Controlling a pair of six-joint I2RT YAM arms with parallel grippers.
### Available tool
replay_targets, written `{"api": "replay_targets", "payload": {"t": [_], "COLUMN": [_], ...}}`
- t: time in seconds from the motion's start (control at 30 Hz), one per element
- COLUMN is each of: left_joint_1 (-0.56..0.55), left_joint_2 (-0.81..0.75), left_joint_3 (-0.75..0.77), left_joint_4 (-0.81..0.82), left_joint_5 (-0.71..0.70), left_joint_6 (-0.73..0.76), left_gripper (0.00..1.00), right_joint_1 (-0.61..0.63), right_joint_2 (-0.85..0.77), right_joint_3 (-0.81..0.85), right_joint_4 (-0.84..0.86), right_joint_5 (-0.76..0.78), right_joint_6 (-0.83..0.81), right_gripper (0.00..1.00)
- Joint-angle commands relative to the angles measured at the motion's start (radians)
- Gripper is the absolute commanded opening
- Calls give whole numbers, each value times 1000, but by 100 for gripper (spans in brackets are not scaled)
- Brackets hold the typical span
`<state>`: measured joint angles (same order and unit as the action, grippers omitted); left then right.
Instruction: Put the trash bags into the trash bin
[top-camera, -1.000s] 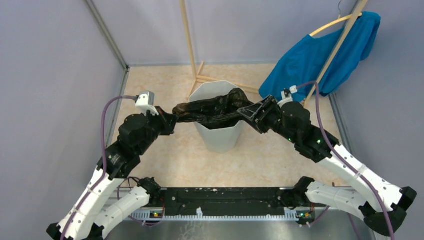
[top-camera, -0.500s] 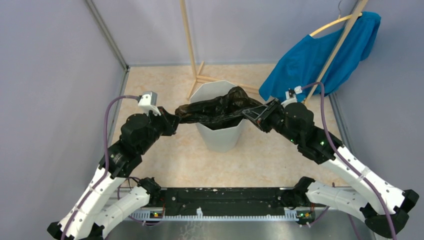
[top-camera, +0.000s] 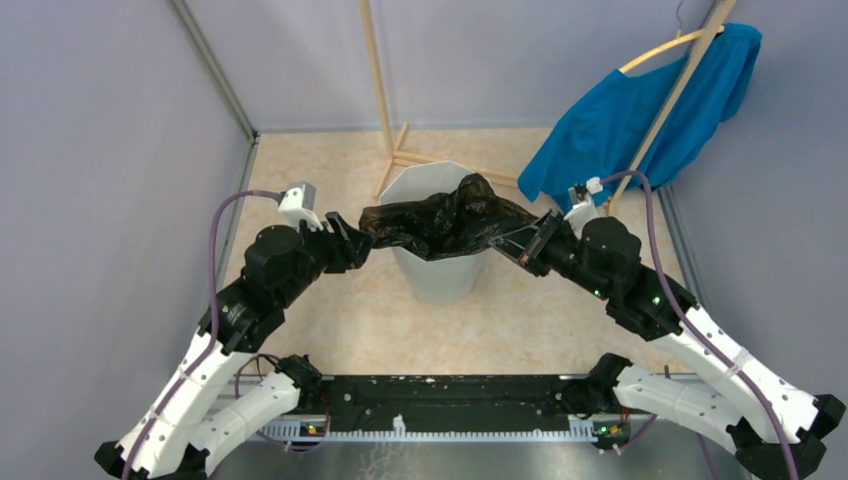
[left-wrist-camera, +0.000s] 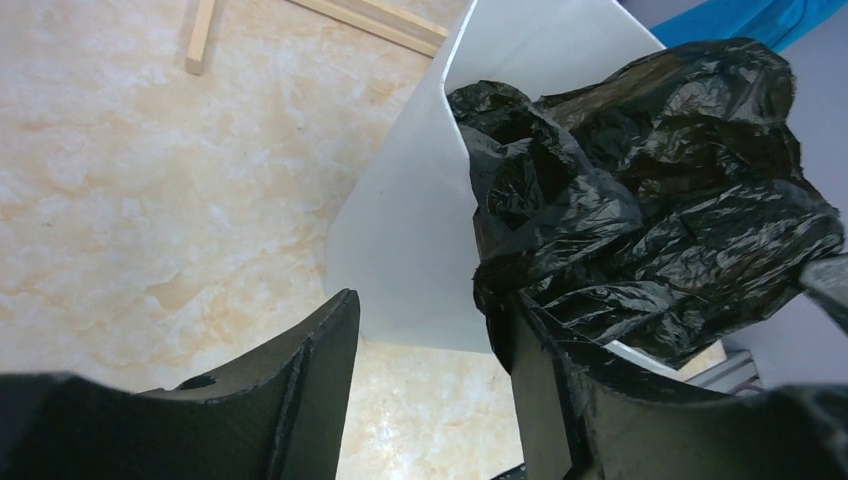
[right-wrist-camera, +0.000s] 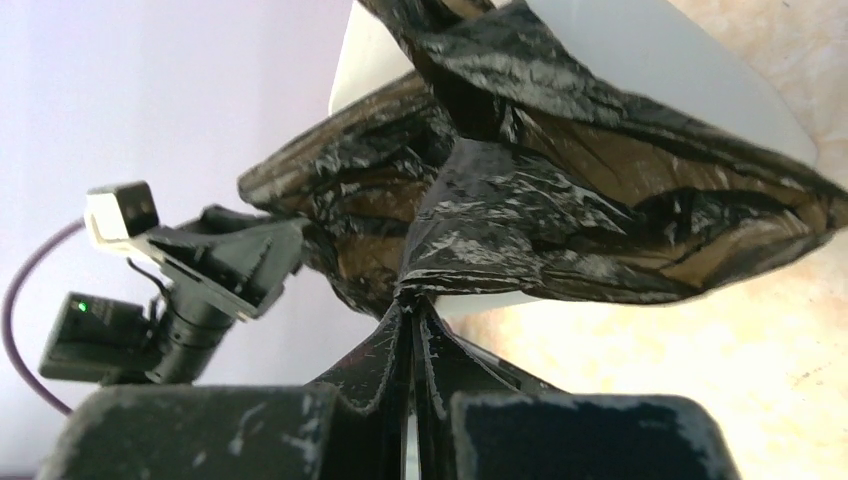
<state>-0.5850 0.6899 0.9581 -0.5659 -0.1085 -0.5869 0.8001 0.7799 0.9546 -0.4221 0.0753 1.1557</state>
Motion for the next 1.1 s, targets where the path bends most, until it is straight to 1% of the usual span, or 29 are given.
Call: {"api": "replay_targets", "payload": {"t": [0.0, 0.07, 0.13, 0.27, 0.33, 0.43, 0.47, 0.53, 0.7, 0.8, 0.9, 1.07], "left_joint_1": [-1, -1, -1, -1, -1, -1, -1, -1, -2, -1, -1, -1], "left_joint_2": [-18, -31, -45, -67, -68, -54, -50, -42, -18, -6, 8, 12], "left_joint_3": [58, 65, 72, 86, 87, 75, 71, 60, 37, 31, 26, -8], "left_joint_4": [-9, -12, -12, -9, -1, 11, 16, 39, 65, 74, 74, 46], "left_joint_5": [26, 33, 38, 43, 47, 47, 46, 46, 12, -3, -15, -37], "left_joint_6": [-37, -48, -57, -68, -67, -66, -66, -63, -46, -36, -26, -26], "left_gripper": [64, 68, 75, 89, 91, 90, 87, 80, 54, 37, 23, 0], "right_joint_1": [1, 1, 1, 1, 1, 1, 1, 1, 1, 1, 1, 1], "right_joint_2": [-46, -63, -84, -116, -120, -120, -118, -110, -104, -98, -87, -67], "right_joint_3": [-42, -64, -87, -122, -127, -139, -144, -165, -231, -262, -270, -266], "right_joint_4": [35, 39, 44, 105, 100, 90, 92, 95, 117, 144, 156, 145], "right_joint_5": [-70, -111, -123, -173, -178, -176, -181, -194, -205, -225, -235, -206], "right_joint_6": [-99, -118, -138, -177, -192, -203, -211, -235, -279, -278, -282, -298], "right_gripper": [0, 0, 0, 0, 0, 0, 0, 0, 0, 0, 0, 0]}}
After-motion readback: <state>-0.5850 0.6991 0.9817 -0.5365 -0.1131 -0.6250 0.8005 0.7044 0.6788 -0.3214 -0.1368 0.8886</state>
